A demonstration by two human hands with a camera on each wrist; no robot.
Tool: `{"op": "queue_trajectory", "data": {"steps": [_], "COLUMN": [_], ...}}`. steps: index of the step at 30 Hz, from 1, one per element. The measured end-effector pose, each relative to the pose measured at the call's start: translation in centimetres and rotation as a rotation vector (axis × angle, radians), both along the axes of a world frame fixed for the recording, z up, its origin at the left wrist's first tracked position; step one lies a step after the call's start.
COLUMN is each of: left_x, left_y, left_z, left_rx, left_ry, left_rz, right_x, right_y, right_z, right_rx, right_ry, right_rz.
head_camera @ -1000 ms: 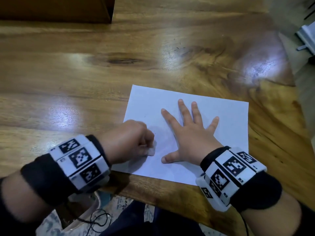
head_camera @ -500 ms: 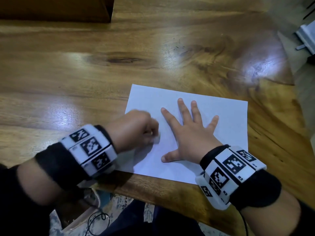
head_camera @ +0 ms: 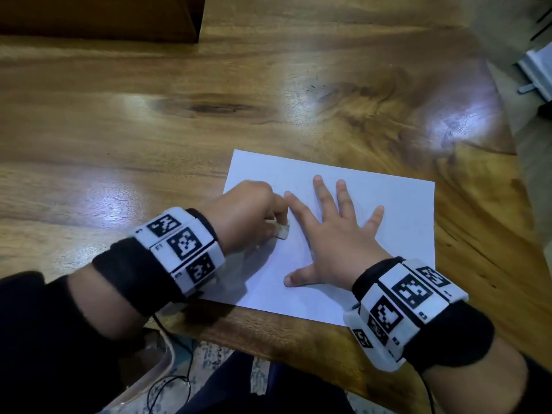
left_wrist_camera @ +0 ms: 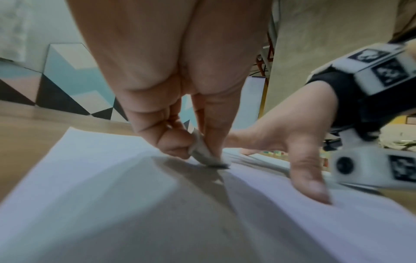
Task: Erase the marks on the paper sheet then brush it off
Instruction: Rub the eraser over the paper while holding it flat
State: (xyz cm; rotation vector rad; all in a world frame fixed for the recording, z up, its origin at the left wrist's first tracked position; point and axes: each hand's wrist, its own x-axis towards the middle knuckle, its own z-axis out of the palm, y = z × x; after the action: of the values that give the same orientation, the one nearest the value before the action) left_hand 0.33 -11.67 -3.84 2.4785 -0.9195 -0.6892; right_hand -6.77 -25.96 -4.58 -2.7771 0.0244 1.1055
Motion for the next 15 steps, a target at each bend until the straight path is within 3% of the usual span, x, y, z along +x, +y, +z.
{"op": "queue_trajectory", "data": {"steps": [6, 8, 13, 15], "left_x": [-4.2, -2.9, 2.1, 3.3], "left_y": [2.9, 2.5, 0.1, -1.0], "left_z": [0.1, 0.4, 0.7, 0.6], "left_rx": [0.041, 0.063, -0.047, -0.062], "left_ry": [0.18, 0.192, 0.01, -0.009], "left_rz": [-0.149, -0.108, 0.166, 0.175], "right_x": [-0.1, -0.1, -0.2, -0.2], "right_y": [-0.1, -0.1, 0.0, 0.0], "right_z": [0.1, 0.1, 0.2, 0.2], "right_rx": [0.007, 0.004, -0.011, -0.007], "right_ry": [-0.003, -0.013, -0.022, -0.022], "right_rz": [-0.012, -0.029, -0.054, -0.06]}}
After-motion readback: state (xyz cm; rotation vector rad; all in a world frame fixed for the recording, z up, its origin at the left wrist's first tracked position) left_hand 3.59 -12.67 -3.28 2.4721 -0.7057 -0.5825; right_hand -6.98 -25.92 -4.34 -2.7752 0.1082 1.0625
